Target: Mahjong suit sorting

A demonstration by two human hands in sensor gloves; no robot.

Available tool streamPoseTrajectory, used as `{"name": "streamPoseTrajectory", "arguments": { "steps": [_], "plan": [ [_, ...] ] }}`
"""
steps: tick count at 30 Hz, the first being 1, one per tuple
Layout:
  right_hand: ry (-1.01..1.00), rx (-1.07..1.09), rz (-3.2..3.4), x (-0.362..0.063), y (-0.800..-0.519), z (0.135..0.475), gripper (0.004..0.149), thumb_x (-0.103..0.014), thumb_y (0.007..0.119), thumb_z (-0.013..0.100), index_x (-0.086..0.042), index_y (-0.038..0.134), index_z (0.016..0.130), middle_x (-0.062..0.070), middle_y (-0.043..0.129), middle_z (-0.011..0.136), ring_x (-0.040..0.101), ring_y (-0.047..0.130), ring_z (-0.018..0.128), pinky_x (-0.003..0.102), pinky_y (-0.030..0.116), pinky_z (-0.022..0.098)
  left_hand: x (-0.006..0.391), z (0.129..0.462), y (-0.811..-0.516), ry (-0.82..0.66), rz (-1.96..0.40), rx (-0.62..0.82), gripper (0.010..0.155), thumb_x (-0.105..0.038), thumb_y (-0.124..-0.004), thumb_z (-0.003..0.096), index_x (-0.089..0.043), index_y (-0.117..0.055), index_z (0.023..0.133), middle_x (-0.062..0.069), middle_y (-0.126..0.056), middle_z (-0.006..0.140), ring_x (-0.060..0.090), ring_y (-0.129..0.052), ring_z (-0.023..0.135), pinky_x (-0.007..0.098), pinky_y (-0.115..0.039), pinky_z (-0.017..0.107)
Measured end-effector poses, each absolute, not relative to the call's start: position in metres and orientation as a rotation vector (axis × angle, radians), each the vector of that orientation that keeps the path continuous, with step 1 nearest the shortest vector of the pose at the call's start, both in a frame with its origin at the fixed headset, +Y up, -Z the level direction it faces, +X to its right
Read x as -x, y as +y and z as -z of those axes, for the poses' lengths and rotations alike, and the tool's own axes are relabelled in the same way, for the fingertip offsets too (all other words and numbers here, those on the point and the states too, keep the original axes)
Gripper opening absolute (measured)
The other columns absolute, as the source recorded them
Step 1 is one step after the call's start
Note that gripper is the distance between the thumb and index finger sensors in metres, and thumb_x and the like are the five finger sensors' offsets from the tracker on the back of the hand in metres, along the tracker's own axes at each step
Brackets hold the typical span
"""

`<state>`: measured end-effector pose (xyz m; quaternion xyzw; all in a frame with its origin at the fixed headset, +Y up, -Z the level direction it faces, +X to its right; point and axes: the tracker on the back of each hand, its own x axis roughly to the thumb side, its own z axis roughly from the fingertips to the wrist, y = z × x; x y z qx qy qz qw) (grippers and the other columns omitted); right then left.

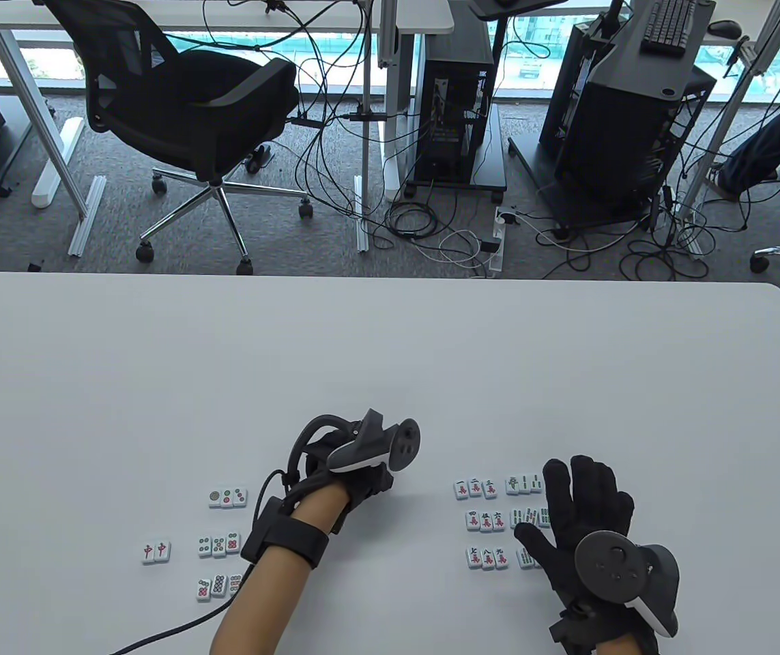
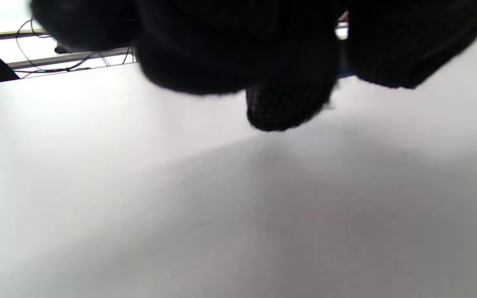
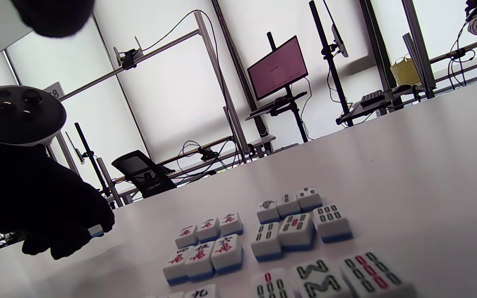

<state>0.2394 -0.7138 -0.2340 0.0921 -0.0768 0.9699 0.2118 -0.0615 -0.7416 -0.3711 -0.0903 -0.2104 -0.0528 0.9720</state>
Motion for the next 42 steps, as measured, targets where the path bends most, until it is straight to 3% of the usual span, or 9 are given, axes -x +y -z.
{"name": "streamPoseTrajectory", "arguments": {
  "steps": [4,10,15,19,27,38,42],
  "plan": [
    [-0.209,-0.257,-2.707,-0.239,-0.714,0.234,0.082,-0.062,0.06,0.048,-0.033,0.011,0.107,0.014,0.007,0.114,0.045,0.007,0.102,0.073,0.02,0.07,0.106,0.345,-0.71,-0.542,0.027,0.082,0.064,-0.056,-0.089,0.0272,-0.019,-0.083,0.079,-0.016,-0.102,0.046,0.009,-0.1,0.021,0.035,-0.087,0.03],
    [-0.188,-0.262,-2.727,-0.237,-0.718,0.236,0.082,-0.061,0.06,0.048,-0.033,0.011,0.107,0.014,0.008,0.114,0.046,0.008,0.102,0.073,0.021,0.07,0.181,0.305,-0.683,-0.476,0.148,-0.007,0.063,-0.056,-0.09,0.0263,-0.021,-0.084,0.079,-0.018,-0.1,0.039,0.007,-0.097,0.015,0.034,-0.087,0.026],
    [-0.189,-0.258,-2.731,-0.237,-0.718,0.236,0.082,-0.061,0.06,0.047,-0.033,0.011,0.107,0.015,0.008,0.114,0.046,0.008,0.102,0.073,0.022,0.07,0.247,0.28,-0.7,-0.351,0.209,0.081,0.063,-0.055,-0.091,0.0255,-0.022,-0.086,0.078,-0.017,-0.1,0.036,0.007,-0.095,0.011,0.034,-0.086,0.024],
    [-0.174,-0.254,-2.737,-0.236,-0.72,0.237,0.082,-0.061,0.06,0.047,-0.033,0.011,0.107,0.015,0.008,0.114,0.046,0.009,0.102,0.073,0.022,0.07,0.277,0.265,-0.727,-0.293,0.213,0.164,0.062,-0.055,-0.092,0.0252,-0.022,-0.087,0.078,-0.017,-0.101,0.034,0.007,-0.095,0.01,0.034,-0.086,0.023],
    [-0.148,-0.258,-2.761,-0.233,-0.723,0.238,0.082,-0.061,0.06,0.047,-0.032,0.011,0.106,0.015,0.009,0.114,0.046,0.011,0.101,0.073,0.023,0.07,0.294,0.256,-0.758,-0.246,0.256,0.215,0.062,-0.054,-0.092,0.0249,-0.022,-0.087,0.077,-0.018,-0.1,0.031,0.007,-0.093,0.007,0.034,-0.086,0.021],
    [-0.145,-0.256,-2.755,-0.233,-0.723,0.237,0.082,-0.061,0.06,0.047,-0.032,0.011,0.106,0.015,0.009,0.114,0.046,0.011,0.101,0.073,0.023,0.07,0.289,0.255,-0.762,-0.235,0.354,0.214,0.061,-0.055,-0.09,0.0255,-0.023,-0.087,0.077,-0.018,-0.1,0.03,0.007,-0.091,0.005,0.033,-0.085,0.019],
    [-0.145,-0.256,-2.756,-0.233,-0.723,0.237,0.082,-0.061,0.06,0.047,-0.032,0.012,0.106,0.015,0.009,0.114,0.046,0.011,0.101,0.073,0.023,0.07,0.288,0.253,-0.759,-0.228,0.367,0.216,0.066,-0.059,-0.087,0.0256,-0.025,-0.084,0.082,-0.016,-0.101,0.038,0.008,-0.095,0.012,0.035,-0.085,0.024]
  ]
}}
